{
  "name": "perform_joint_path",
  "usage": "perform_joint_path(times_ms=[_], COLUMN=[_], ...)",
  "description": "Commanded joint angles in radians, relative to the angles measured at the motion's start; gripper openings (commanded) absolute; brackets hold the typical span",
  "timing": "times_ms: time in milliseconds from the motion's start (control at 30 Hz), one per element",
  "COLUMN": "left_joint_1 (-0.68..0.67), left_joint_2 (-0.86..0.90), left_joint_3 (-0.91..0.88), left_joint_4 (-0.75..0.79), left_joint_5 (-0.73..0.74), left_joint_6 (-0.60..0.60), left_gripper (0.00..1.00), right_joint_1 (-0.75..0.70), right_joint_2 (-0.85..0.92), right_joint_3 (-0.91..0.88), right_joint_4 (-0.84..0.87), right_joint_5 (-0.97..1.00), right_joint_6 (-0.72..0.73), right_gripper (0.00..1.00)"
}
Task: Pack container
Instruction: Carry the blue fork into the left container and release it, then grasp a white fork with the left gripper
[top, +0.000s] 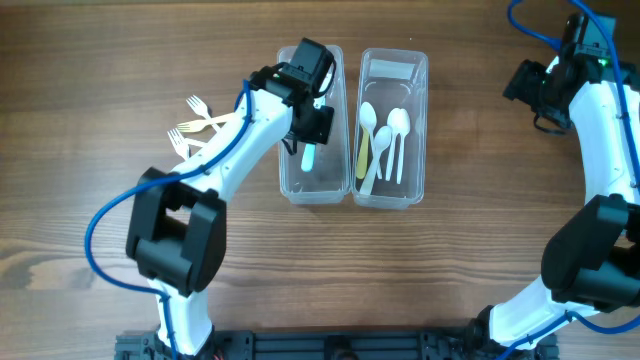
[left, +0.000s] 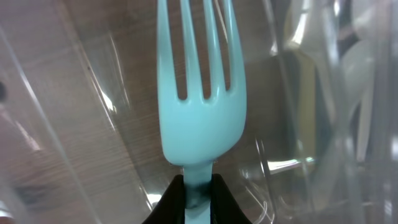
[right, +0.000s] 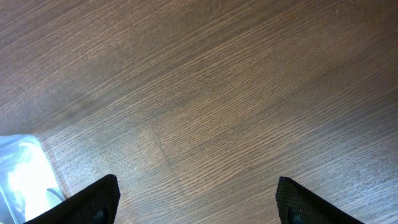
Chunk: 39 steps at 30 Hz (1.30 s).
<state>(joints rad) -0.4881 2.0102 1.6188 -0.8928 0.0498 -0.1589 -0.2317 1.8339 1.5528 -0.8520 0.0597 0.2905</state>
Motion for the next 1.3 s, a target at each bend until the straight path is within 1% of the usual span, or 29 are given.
perform_joint_path(times_ms=[0,67,133,167,200,267,333,400,500,567,667,767,867,933,967,1000,1067,1133,1267], left_joint_1=[0.003,0.007,0.022,0.03,0.047,0.083,0.137,0.204,0.314,0.364,0.441,0.519,0.566,0.583,0.59,0.594,0.594,0.594,0.594], left_joint_2=[0.0,-0.029,-0.065,-0.079,-0.099,-0.136,-0.169,-0.18,-0.165,-0.156,-0.134,-0.127,-0.122,-0.117,-0.115,-0.113,-0.113,-0.113,-0.111], left_joint_3=[0.005,0.005,0.005,0.005,0.005,0.005,0.005,0.005,-0.015,-0.052,-0.127,-0.18,-0.203,-0.217,-0.231,-0.258,-0.29,-0.307,-0.338], left_joint_4=[0.002,-0.016,-0.039,-0.043,-0.044,-0.047,-0.058,-0.071,-0.105,-0.108,-0.108,-0.137,-0.136,-0.136,-0.112,-0.054,0.014,0.04,0.08], left_joint_5=[-0.045,-0.063,-0.069,-0.074,-0.074,-0.076,-0.103,-0.123,-0.117,-0.113,-0.114,-0.111,-0.119,-0.15,-0.156,-0.148,-0.109,-0.06,-0.06], left_joint_6=[-0.119,-0.12,-0.138,-0.153,-0.161,-0.18,-0.248,-0.325,-0.497,-0.57,-0.638,-0.63,-0.528,-0.521,-0.515,-0.473,-0.417,-0.394,-0.303], left_gripper=[0.28,0.42,0.46,0.52,0.54,0.53,0.54,0.55,0.55,0.55,0.56,0.54,0.54,0.55,0.57,0.59,0.58,0.58,0.55], right_joint_1=[0.002,0.002,0.002,0.002,0.002,0.002,0.002,0.002,0.002,0.002,0.002,0.002,0.002,0.002,0.002,0.002,0.002,0.002,0.002], right_joint_2=[0.018,0.018,0.018,0.018,0.018,0.018,0.018,0.018,0.018,0.018,0.018,0.018,0.018,0.018,0.018,0.018,0.018,0.018,0.018], right_joint_3=[-0.01,-0.01,-0.01,-0.01,-0.01,-0.01,-0.01,-0.01,-0.01,-0.01,-0.01,-0.01,-0.01,-0.01,-0.01,-0.01,-0.01,-0.01,-0.01], right_joint_4=[0.0,0.0,-0.001,-0.001,-0.001,-0.001,-0.002,-0.001,-0.001,0.0,0.0,0.0,0.011,0.013,0.013,0.011,0.013,0.013,0.013], right_joint_5=[-0.009,-0.009,-0.009,-0.009,-0.009,-0.009,-0.009,-0.009,-0.01,-0.01,-0.009,-0.009,-0.009,-0.009,-0.009,-0.009,-0.009,-0.009,-0.009], right_joint_6=[0.0,0.0,0.0,0.0,0.001,0.0,0.0,0.0,0.001,0.001,0.001,0.0,0.001,0.001,0.001,0.001,0.001,0.001,0.001], right_gripper=[0.8,0.8,0.8,0.8,0.8,0.8,0.8,0.8,0.81,0.81,0.81,0.81,0.81,0.81,0.81,0.81,0.81,0.81,0.81])
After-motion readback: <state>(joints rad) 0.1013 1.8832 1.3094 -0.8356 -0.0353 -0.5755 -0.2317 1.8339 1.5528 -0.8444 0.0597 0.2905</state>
